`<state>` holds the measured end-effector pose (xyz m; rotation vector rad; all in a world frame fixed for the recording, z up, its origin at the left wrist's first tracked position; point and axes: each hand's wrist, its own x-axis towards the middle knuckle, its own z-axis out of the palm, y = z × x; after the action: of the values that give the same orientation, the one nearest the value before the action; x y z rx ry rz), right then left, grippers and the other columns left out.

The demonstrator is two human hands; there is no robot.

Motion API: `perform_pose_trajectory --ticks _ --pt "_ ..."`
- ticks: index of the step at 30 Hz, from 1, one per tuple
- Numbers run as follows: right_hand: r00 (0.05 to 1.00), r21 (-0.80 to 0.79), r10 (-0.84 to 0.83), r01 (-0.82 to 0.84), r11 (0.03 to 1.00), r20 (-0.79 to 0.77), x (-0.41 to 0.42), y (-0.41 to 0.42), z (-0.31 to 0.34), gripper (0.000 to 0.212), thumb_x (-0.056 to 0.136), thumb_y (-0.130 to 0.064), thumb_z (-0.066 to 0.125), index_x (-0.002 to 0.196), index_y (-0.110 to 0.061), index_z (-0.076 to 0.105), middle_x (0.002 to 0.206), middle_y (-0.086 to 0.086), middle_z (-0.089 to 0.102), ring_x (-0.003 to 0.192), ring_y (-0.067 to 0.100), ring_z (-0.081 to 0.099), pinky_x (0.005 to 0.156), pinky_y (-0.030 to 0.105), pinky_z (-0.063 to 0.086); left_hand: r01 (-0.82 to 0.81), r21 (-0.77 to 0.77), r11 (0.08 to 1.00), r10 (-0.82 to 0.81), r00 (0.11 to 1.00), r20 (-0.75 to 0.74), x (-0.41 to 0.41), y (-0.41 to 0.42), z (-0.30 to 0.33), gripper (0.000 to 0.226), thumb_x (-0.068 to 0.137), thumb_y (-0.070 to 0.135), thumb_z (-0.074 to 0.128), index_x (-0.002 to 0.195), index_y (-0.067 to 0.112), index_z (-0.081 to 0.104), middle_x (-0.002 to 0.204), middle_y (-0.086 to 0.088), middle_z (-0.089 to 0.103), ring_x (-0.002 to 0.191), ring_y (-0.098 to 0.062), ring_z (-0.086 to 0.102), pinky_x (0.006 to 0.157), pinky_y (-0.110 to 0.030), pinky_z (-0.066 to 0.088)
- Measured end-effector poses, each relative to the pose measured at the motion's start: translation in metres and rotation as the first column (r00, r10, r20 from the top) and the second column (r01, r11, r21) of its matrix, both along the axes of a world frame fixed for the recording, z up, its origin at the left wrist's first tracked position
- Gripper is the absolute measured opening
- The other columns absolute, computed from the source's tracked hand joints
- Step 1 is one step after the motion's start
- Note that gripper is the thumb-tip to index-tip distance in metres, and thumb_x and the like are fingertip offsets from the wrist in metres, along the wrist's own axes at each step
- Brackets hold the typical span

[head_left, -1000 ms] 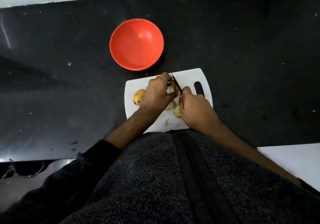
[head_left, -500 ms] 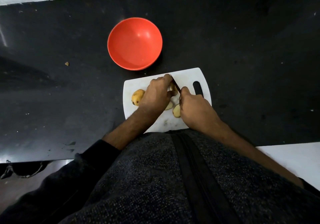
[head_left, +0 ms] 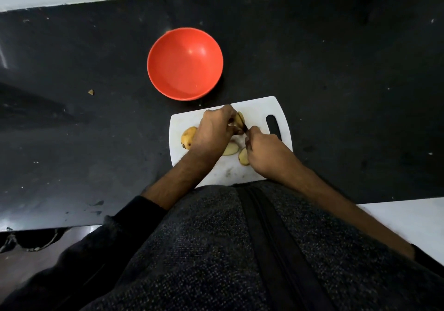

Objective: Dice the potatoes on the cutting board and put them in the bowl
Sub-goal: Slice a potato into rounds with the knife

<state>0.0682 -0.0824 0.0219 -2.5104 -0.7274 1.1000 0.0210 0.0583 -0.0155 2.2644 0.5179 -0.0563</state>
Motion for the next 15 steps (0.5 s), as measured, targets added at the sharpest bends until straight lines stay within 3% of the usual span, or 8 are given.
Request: perform_pose_trajectory --ticks 3,8,15 --pt "0.999 0.017 0.016 -0.016 1.0 0.033 -0.003 -0.003 -0.001 0.007 0.102 -0.019 0.039 0.103 -0.012 0.039 0.083 0.008 0.05 0.073 0.026 0.047 0.065 0.034 0.033 -0.017 -0.018 1.0 0.017 1.0 0.0 0.0 0.001 -0.006 0.021 0.078 -0.002 0.073 0.097 0.004 0.064 0.089 -0.011 0.072 0.084 -0.027 0.072 0.074 -0.045 0.059" --pt "0.999 0.011 0.015 -0.016 1.0 0.045 -0.006 0.001 -0.012 0.007 0.1 -0.019 0.039 0.099 -0.016 0.032 0.074 0.002 0.043 0.069 0.027 0.047 0.064 0.035 0.034 -0.051 -0.033 0.998 0.052 0.999 0.01 -0.003 0.001 -0.012 0.021 0.081 -0.002 0.071 0.097 0.009 0.061 0.09 -0.009 0.071 0.082 -0.025 0.072 0.073 -0.046 0.06" --pt "1.0 -0.076 0.031 -0.031 0.997 -0.001 -0.02 -0.017 -0.012 0.013 0.096 -0.011 0.043 0.103 -0.013 0.033 0.083 0.01 0.049 0.076 0.033 0.055 0.065 0.038 0.038 -0.017 0.073 0.997 0.016 1.0 0.015 -0.006 -0.001 -0.014 0.027 0.084 0.012 0.074 0.106 0.007 0.06 0.094 -0.012 0.073 0.087 -0.031 0.069 0.073 -0.047 0.057"
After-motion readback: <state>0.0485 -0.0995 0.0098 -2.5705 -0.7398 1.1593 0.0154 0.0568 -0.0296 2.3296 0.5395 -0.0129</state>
